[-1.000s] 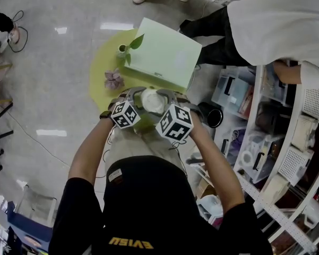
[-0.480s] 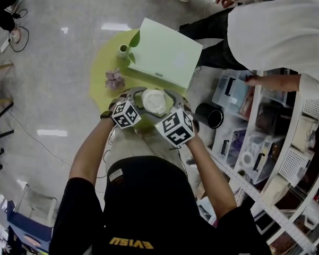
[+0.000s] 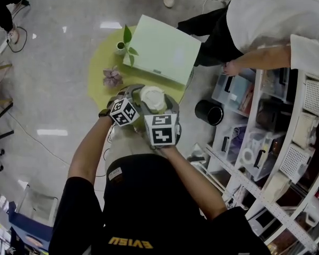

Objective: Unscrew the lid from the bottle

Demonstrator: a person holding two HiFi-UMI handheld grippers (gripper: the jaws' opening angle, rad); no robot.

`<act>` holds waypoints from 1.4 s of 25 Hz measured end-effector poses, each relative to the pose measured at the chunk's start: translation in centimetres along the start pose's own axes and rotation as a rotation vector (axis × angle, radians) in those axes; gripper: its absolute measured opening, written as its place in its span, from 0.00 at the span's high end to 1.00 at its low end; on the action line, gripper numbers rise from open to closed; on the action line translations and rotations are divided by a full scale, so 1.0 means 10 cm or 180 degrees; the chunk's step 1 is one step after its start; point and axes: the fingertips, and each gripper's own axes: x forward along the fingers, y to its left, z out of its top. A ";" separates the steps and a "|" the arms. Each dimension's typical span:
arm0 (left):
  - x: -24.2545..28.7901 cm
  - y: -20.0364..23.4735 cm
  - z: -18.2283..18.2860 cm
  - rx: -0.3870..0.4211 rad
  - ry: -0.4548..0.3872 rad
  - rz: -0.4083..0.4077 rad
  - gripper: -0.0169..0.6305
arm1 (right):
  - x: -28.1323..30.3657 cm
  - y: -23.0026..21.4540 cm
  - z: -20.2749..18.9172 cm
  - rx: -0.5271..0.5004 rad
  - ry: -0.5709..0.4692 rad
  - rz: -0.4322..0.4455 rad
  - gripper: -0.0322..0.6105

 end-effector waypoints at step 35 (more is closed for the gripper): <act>0.03 -0.01 -0.11 0.0045 0.0114 -0.0053 0.44 | -0.03 0.15 -0.07 -0.2546 0.0385 0.1213 0.42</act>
